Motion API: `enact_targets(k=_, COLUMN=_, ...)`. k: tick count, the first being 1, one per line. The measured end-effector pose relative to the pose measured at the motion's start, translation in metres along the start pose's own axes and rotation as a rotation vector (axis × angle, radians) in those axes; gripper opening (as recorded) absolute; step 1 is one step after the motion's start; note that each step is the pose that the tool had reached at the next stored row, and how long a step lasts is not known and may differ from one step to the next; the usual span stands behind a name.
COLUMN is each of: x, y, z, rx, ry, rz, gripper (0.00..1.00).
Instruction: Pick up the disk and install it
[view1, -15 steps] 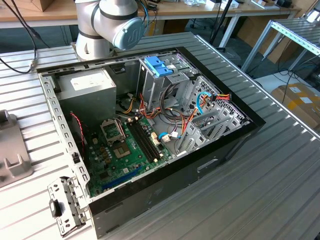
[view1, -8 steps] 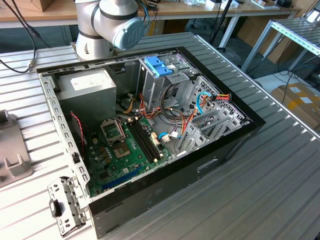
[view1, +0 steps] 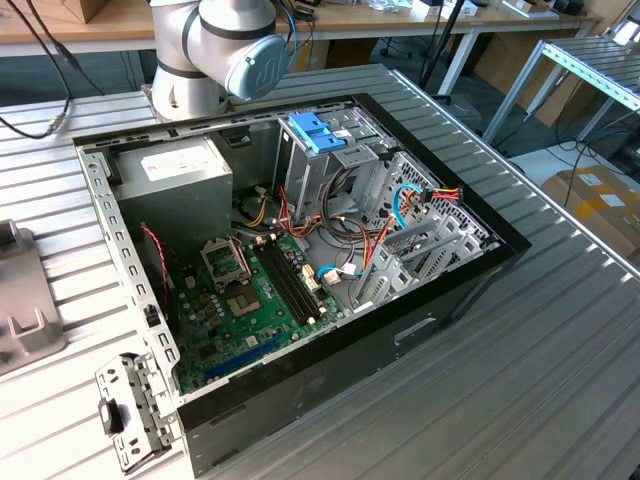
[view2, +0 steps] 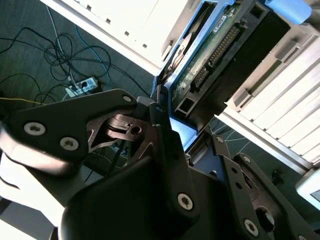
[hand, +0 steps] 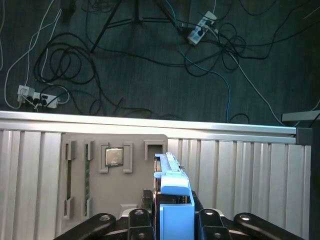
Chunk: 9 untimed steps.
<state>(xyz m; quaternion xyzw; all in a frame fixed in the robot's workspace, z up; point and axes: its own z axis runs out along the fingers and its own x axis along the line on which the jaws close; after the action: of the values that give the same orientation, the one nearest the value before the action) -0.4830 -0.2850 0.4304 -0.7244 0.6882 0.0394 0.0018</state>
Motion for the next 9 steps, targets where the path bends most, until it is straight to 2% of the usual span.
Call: enact_targets(k=9, x=-0.0004, y=0.0003, z=-0.0065, rx=0.0000, ry=0.0000, rz=0.000, gripper=0.37)
